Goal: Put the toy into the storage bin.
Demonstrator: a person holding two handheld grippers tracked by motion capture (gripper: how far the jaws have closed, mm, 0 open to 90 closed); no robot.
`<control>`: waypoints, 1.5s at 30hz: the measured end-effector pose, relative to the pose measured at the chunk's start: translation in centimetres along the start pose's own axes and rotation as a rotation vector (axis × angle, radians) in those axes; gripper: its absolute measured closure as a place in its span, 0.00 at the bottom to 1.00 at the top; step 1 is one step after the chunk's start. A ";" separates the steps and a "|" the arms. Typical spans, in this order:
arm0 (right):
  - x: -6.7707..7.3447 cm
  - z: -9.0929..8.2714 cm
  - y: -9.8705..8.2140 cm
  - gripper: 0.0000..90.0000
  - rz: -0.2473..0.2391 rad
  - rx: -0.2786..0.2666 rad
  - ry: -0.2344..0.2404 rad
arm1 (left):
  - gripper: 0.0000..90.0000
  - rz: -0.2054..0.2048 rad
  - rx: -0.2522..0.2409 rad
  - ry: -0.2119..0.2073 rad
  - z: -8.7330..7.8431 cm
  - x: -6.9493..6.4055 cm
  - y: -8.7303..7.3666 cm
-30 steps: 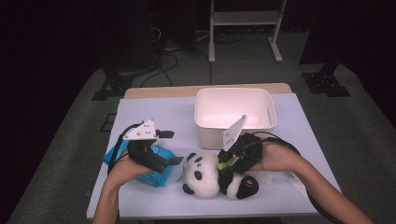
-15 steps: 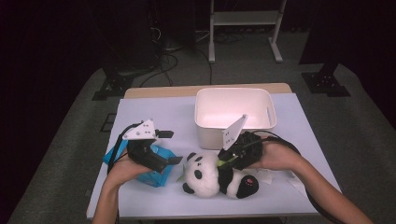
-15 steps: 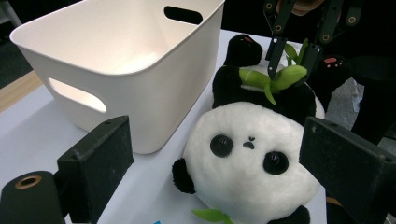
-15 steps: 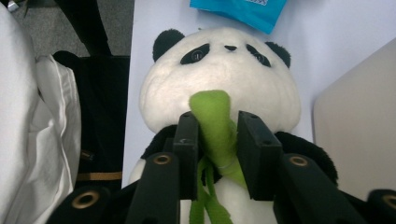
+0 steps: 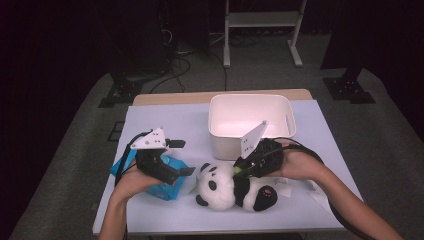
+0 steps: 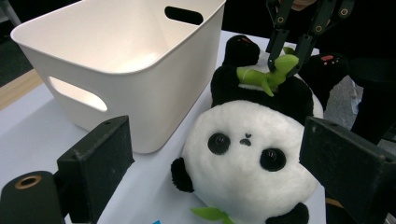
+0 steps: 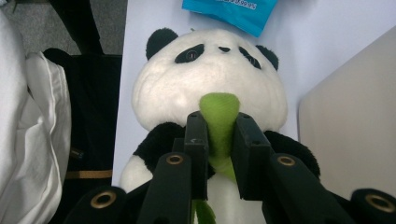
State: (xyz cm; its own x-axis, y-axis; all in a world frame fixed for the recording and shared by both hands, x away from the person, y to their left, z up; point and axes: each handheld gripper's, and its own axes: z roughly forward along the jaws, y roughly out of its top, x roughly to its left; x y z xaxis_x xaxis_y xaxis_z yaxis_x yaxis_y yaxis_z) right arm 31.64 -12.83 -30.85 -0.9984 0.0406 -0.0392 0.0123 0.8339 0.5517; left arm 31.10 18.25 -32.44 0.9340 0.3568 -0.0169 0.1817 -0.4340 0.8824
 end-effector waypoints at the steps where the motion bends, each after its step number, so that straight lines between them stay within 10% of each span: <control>1: 0.0 0.0 0.1 0.86 0.000 0.004 -0.001 | 0.09 0.000 0.000 0.000 0.0 0.0 0.0; 16: -0.1 -1.0 0.3 0.87 -0.003 0.000 0.015 | 0.09 -0.007 -0.002 0.007 -0.3 0.3 -0.2; 45: 1.2 -8.5 2.2 0.87 -0.015 0.012 -0.064 | 0.09 -0.026 0.002 0.019 -0.5 0.9 -0.7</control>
State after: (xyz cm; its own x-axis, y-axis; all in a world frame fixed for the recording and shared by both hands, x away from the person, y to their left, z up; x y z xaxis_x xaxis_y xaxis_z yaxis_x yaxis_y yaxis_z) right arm 30.01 -15.60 -22.54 -0.9929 0.0630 -0.1010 -0.0016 0.8414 0.5405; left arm 31.66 19.24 -32.81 0.9230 0.3835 -0.0314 0.2069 -0.4261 0.8807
